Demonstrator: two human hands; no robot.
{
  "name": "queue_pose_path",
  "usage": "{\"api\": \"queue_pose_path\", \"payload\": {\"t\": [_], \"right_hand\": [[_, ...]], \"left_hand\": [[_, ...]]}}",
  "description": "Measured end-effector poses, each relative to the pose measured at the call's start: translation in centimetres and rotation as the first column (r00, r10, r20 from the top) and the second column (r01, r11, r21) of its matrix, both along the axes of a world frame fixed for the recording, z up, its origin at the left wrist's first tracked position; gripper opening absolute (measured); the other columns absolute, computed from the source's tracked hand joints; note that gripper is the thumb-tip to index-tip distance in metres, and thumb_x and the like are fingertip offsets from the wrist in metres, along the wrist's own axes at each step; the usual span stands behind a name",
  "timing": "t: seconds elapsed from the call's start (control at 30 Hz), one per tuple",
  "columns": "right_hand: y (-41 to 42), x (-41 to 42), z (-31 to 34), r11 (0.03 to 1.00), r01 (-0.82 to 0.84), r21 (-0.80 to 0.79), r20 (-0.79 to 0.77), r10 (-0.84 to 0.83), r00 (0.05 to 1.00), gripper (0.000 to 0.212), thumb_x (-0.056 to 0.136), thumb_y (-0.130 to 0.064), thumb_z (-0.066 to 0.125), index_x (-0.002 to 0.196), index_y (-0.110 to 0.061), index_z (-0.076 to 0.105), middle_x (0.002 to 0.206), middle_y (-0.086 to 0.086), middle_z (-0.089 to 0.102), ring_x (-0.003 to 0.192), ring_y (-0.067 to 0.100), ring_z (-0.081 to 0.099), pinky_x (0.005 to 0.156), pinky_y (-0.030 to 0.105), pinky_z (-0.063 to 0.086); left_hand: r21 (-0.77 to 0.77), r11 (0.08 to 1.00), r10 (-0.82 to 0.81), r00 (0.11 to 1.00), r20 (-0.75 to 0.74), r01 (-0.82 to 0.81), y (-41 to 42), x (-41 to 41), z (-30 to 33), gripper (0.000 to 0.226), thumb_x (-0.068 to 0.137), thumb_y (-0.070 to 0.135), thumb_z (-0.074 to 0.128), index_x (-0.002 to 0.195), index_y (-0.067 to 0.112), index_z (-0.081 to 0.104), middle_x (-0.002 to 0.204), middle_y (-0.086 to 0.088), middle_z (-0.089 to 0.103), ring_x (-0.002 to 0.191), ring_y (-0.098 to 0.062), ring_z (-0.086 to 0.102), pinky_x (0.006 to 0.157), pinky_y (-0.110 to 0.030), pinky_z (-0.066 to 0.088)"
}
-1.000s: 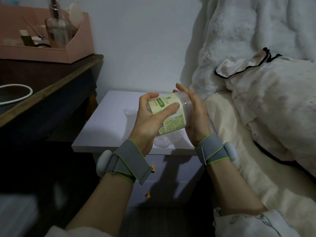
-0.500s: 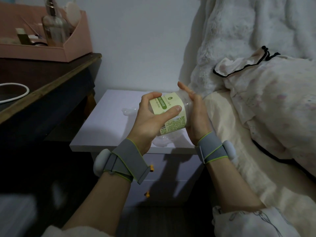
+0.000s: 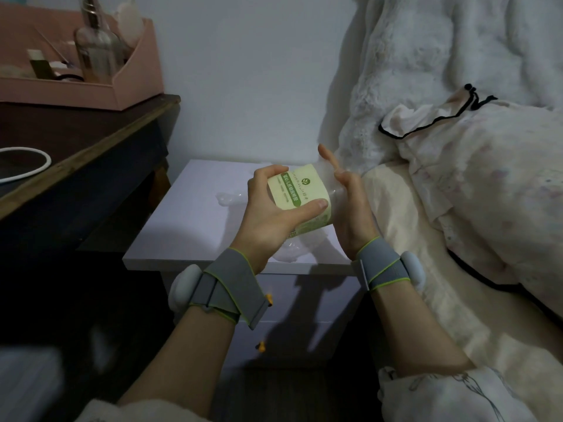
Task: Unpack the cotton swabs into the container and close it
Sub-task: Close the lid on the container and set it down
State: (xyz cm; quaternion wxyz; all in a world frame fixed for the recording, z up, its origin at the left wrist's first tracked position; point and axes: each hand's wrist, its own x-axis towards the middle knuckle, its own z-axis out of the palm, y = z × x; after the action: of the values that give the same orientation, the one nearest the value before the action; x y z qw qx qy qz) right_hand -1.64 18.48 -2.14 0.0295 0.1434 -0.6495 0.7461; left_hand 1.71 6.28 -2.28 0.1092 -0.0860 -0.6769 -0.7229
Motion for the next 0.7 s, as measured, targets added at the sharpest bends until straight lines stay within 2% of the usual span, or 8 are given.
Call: {"api": "queue_pose_path", "payload": {"t": [0.13,0.23,0.3,0.4,0.57,0.7], "right_hand": [[-0.1,-0.1,-0.3,0.995,0.035,-0.092,0.029,-0.033,0.999,0.048,0.071,-0.035,0.033,0.111,-0.034,0.060,0.102,0.002,0.066,0.099,0.023,0.057,0.084,0.037,0.044],[-0.4,-0.1,-0.3,0.994,0.067,-0.089,0.022,-0.066,0.998,0.044,0.071,-0.035,0.034,0.103,-0.031,0.064,0.105,0.003,0.064,0.095,0.023,0.057,0.075,0.035,0.046],[-0.6,0.0,-0.2,0.992,0.079,-0.094,0.012,-0.078,0.997,0.038,0.073,-0.037,0.038,0.097,-0.032,0.067,0.097,0.001,0.064,0.088,0.022,0.056,0.069,0.032,0.045],[-0.8,0.1,-0.3,0.988,0.123,-0.091,-0.020,-0.126,0.992,0.033,0.074,-0.034,0.041,0.092,-0.032,0.068,0.090,0.000,0.062,0.082,0.022,0.055,0.066,0.031,0.044],[-0.8,0.0,-0.6,0.980,0.183,-0.079,-0.030,-0.186,0.982,0.032,0.073,-0.031,0.040,0.085,-0.034,0.070,0.088,0.001,0.059,0.085,0.026,0.053,0.069,0.034,0.043],[-1.0,0.0,-0.6,0.976,0.209,-0.060,-0.039,-0.212,0.977,0.032,0.072,-0.030,0.039,0.082,-0.035,0.070,0.089,0.002,0.058,0.087,0.028,0.052,0.073,0.039,0.042]], "left_hand": [[-0.030,1.000,-0.009,1.000,-0.018,0.008,0.3,0.3,-0.1,0.063,0.068,0.015,0.081,0.113,0.032,0.040,0.127,-0.007,0.046,0.112,-0.015,0.053,0.083,-0.029,0.055],[0.130,0.991,-0.014,0.999,0.029,0.010,0.7,0.6,0.5,0.039,0.076,0.024,0.074,0.099,0.035,0.045,0.121,-0.007,0.052,0.098,-0.015,0.062,0.065,-0.023,0.056],[0.193,0.981,0.009,0.999,0.046,-0.018,0.9,0.6,0.7,0.030,0.080,0.023,0.070,0.095,0.032,0.046,0.107,-0.003,0.059,0.084,-0.012,0.065,0.059,-0.023,0.056],[0.246,0.969,0.011,0.997,0.077,-0.029,1.1,0.7,0.8,0.034,0.080,0.016,0.071,0.099,0.028,0.045,0.090,0.003,0.062,0.076,-0.015,0.065,0.061,-0.029,0.058],[0.244,0.970,-0.026,0.992,0.125,-0.005,1.0,0.8,0.9,0.046,0.079,0.013,0.071,0.110,0.026,0.039,0.091,0.002,0.063,0.079,-0.018,0.065,0.072,-0.035,0.057],[0.240,0.971,-0.021,0.991,0.135,-0.012,0.9,0.7,1.0,0.047,0.080,0.012,0.070,0.112,0.026,0.038,0.090,0.003,0.062,0.077,-0.015,0.065,0.068,-0.031,0.057]]}}
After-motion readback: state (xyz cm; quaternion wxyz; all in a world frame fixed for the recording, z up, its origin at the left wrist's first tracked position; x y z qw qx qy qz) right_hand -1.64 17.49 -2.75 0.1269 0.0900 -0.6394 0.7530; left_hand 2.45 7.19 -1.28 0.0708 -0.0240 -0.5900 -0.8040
